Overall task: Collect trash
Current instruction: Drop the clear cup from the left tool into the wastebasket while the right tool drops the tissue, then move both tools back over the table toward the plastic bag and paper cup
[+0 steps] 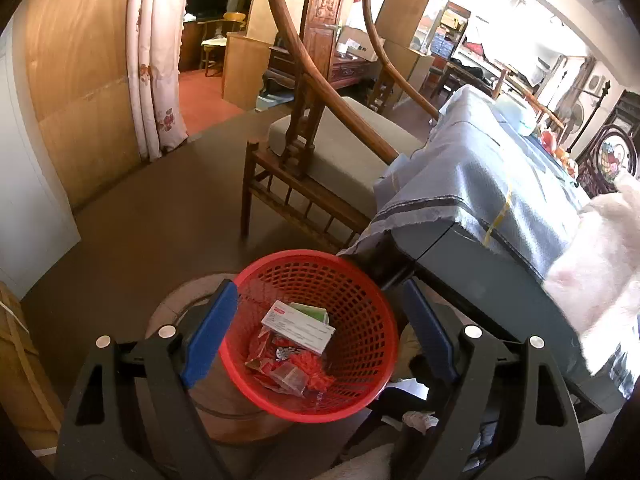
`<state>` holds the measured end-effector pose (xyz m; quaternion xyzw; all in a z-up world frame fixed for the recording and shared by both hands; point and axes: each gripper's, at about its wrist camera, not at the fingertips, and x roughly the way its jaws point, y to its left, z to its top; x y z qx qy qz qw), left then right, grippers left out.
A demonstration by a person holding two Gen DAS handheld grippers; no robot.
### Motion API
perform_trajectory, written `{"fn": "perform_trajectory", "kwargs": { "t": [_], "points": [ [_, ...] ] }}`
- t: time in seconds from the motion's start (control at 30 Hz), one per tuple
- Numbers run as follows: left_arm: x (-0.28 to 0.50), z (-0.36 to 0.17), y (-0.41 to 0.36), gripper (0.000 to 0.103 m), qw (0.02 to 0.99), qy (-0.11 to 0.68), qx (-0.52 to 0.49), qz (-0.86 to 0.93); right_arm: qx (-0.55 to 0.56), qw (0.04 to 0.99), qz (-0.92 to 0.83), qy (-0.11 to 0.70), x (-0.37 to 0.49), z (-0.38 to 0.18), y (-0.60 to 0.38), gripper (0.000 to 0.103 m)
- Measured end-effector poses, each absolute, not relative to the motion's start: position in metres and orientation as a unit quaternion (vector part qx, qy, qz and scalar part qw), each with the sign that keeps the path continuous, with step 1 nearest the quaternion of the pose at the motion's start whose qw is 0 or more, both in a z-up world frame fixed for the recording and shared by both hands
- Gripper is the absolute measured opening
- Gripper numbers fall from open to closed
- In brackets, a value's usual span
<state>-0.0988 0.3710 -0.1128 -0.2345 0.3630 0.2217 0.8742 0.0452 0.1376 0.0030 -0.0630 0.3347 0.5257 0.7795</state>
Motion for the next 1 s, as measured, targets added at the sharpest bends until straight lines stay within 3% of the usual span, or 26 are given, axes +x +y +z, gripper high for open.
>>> {"fn": "perform_trajectory", "kwargs": {
  "t": [0.43,0.57,0.6,0.67,1.0],
  "points": [
    [-0.105,-0.121,0.387,0.083,0.863,0.371,-0.240,0.245,-0.105,0.736,0.549,0.381,0.048,-0.042,0.211,0.015],
    [-0.109,-0.123,0.392,0.083,0.860,0.371,-0.244,0.252,-0.114,0.726,0.552,0.395,0.052,-0.055,0.228,0.022],
    [-0.110,-0.123,0.394,0.083,0.859,0.371,-0.246,0.254,-0.117,0.722,0.554,0.397,0.052,-0.058,0.232,0.030],
    [-0.112,-0.123,0.398,0.083,0.857,0.370,-0.250,0.258,-0.123,0.725,0.552,0.393,0.051,-0.060,0.236,0.039],
    [-0.115,-0.112,0.396,0.083,0.860,0.358,-0.252,0.262,-0.117,0.743,0.548,0.366,0.049,-0.043,0.216,0.040]
  ]
}}
